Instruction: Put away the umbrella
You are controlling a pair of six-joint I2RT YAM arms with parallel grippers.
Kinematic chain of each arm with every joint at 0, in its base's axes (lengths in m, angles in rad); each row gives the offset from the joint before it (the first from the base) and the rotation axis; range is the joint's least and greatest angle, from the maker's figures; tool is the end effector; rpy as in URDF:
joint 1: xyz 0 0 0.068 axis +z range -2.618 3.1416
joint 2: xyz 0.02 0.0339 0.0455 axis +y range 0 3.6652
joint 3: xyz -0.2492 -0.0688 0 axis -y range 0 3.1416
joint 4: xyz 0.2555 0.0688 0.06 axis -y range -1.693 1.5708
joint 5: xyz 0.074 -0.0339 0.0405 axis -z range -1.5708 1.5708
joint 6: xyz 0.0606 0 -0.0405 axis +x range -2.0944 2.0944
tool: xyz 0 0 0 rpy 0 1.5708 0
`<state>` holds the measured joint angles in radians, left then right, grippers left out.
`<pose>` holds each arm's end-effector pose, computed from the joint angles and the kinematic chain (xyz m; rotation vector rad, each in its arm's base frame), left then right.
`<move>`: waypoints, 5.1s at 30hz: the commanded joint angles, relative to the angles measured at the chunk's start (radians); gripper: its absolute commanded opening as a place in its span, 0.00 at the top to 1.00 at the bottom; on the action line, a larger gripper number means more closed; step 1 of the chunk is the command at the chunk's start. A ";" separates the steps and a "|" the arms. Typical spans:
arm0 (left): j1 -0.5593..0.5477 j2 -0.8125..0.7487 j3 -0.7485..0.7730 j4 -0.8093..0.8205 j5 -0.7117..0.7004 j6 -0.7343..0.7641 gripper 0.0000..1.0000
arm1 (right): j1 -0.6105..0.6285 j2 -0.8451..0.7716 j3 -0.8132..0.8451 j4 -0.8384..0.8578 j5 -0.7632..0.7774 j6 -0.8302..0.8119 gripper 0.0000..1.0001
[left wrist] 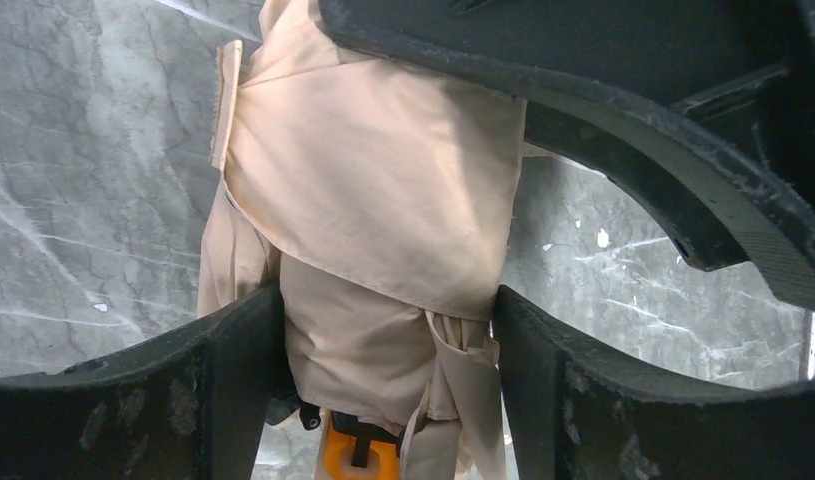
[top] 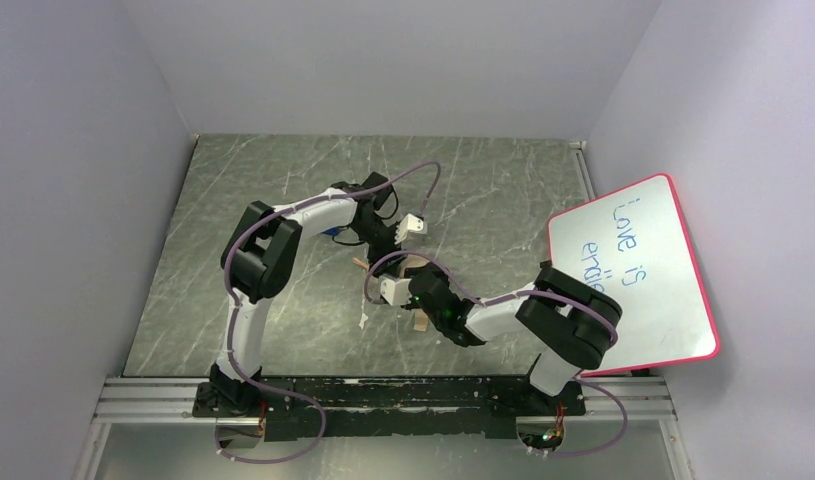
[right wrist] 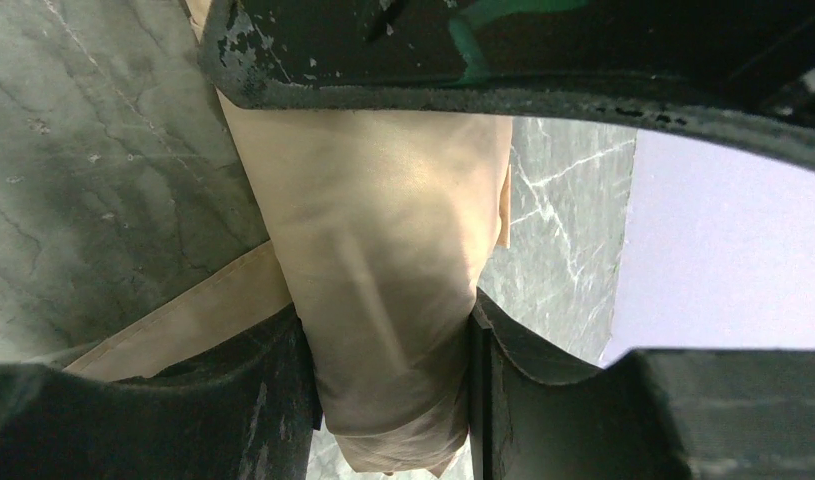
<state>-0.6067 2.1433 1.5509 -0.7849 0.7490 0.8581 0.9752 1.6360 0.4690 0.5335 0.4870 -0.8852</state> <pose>0.3242 -0.2752 0.1139 1.8709 1.9274 -1.0140 0.1888 0.2280 0.0753 -1.5572 1.4971 -0.4831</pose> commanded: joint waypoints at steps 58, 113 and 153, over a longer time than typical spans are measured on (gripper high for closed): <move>-0.240 -0.094 -0.366 0.373 -0.926 -0.174 0.95 | -0.674 -0.726 0.402 -0.852 -0.309 1.267 0.40; -0.579 0.010 -0.641 0.773 -1.472 -0.144 0.95 | -0.548 0.287 0.957 -1.421 -1.061 0.093 0.18; -0.520 -1.188 -0.921 0.733 -0.855 -0.561 0.47 | -0.412 0.170 0.680 -1.066 -0.715 0.248 0.77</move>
<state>-1.1847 1.1358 0.6926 -0.0788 -0.2352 0.4393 0.5251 1.8141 1.2552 -0.6937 -0.3889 -0.6125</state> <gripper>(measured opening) 0.551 0.340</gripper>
